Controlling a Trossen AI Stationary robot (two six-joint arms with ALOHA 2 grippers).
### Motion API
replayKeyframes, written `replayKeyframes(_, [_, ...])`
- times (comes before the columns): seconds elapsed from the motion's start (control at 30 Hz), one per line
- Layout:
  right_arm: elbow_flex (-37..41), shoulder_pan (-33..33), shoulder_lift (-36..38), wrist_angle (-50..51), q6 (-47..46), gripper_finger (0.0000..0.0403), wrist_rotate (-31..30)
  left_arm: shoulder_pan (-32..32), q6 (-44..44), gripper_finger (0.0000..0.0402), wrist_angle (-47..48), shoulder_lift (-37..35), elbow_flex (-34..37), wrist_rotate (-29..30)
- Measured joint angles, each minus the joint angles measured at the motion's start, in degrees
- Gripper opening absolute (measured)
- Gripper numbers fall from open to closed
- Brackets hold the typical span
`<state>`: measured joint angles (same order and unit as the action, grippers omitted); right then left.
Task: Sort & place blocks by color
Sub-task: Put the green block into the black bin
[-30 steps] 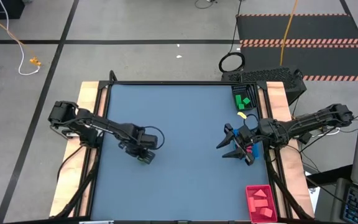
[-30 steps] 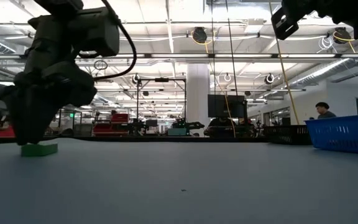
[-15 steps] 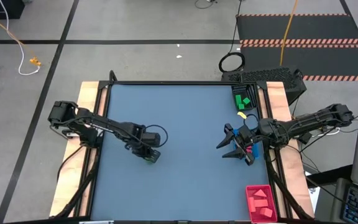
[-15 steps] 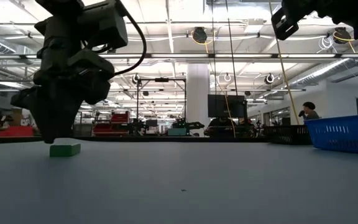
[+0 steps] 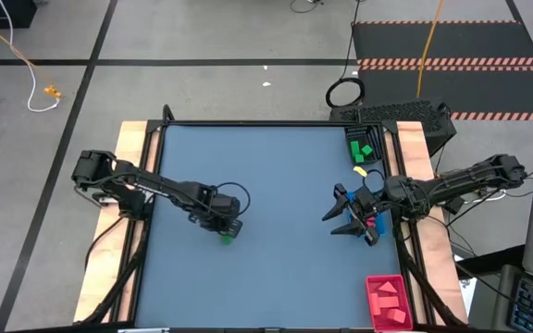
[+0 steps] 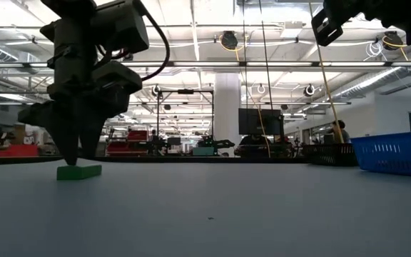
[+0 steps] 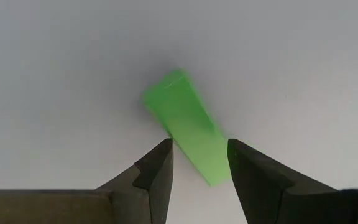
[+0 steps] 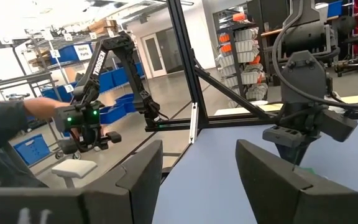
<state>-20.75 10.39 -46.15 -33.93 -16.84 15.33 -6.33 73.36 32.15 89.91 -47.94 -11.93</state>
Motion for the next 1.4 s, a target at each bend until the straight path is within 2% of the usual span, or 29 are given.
replayKeyframes(0.2, [0.0, 0.0, 0.0, 0.0, -0.41, 0.0199, 0.0, 0.0, 2.12, 0.0154, -0.22, 0.88, -0.01, 3.48])
replayKeyframes(0.43, [0.0, -0.02, 0.0, 0.45, -0.26, 0.0199, 0.02, 0.0, 2.04, 0.0154, -0.6, 1.51, -0.04, 4.55])
replayKeyframes(0.77, [0.0, -0.09, 0.0, 1.17, 0.04, 0.0199, 0.02, -1.0, 0.21, 0.0154, -2.48, 6.31, -0.38, 4.61])
replayKeyframes(1.0, [0.0, -0.24, 0.0, 1.99, 1.35, 0.0199, 0.0, -1.03, -5.47, 0.0148, -2.16, 6.51, -0.58, 4.94])
replayKeyframes(1.17, [0.0, -0.29, -0.02, 3.23, 3.03, 0.0199, -0.04, -0.71, -9.69, 0.0096, -1.66, 6.71, -1.92, 4.68])
replayKeyframes(1.4, [0.0, -0.31, -0.02, 4.55, 7.1, 0.0199, -0.1, 0.61, -19.51, 0.0095, -3.21, 7.21, -8.48, 6.17])
